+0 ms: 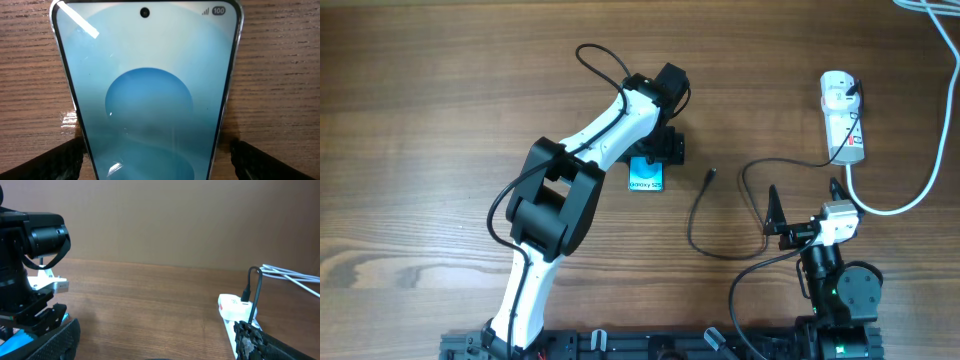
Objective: Plug charger to phone and switch on socket
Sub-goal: 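Lower the left gripper onto the phone and close on its bottom edge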
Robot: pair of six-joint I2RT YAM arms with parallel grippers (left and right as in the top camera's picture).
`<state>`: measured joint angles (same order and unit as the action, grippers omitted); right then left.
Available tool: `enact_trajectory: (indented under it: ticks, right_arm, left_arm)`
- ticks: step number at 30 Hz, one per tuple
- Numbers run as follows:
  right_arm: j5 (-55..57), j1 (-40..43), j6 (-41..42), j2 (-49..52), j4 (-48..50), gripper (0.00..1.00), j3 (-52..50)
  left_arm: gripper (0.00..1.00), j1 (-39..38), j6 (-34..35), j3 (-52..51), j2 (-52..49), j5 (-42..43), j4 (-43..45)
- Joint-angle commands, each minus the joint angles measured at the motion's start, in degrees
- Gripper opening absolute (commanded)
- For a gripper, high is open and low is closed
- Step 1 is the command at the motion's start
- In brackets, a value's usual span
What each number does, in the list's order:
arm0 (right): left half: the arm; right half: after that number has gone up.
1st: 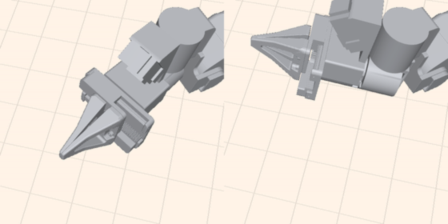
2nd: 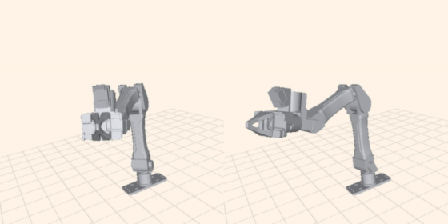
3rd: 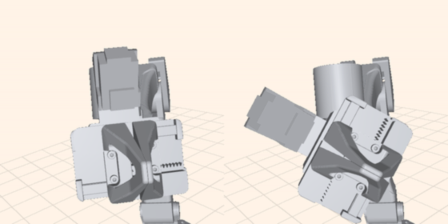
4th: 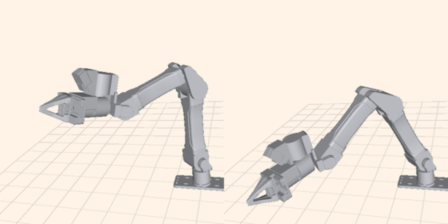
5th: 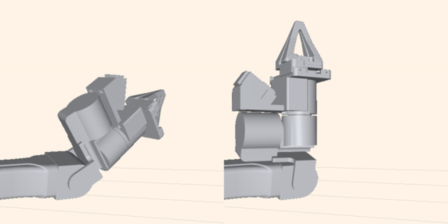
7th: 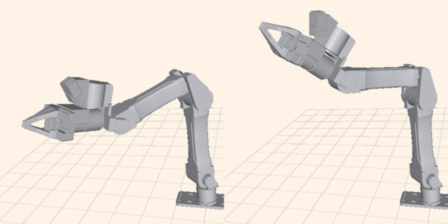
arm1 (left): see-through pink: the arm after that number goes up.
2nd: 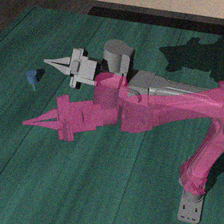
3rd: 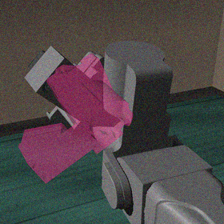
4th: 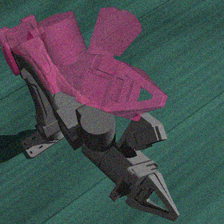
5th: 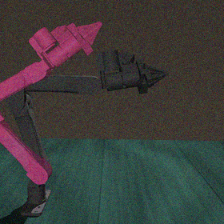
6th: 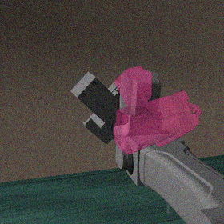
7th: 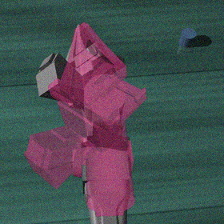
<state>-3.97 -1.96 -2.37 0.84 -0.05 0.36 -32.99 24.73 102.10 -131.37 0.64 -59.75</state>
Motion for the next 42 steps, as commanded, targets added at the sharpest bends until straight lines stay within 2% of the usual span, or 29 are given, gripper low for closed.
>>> enact_trajectory:
  ticks: [1,8,25,42]
  right_arm:
    - [0.9,-0.2,0.9,-0.4,0.1,1.0,-0.1]
    - [0.9,-0.2,0.9,-0.4,0.1,1.0,-0.1]
    - [1.0,-0.2,0.9,-0.4,0.1,1.0,-0.1]
    - [0.9,-0.2,0.9,-0.4,0.1,1.0,-0.1]
  left_arm:
    - [1.0,0.7,2.5,-0.1,-3.3,-2.4,0.3]
    - [1.0,0.7,2.6,-0.1,-3.3,-5.6,0.5]
    - [1.0,0.7,2.5,-0.1,-3.3,-5.7,-0.4]
    - [0.85,0.7,2.5,-0.1,-3.3,-5.7,0.0]
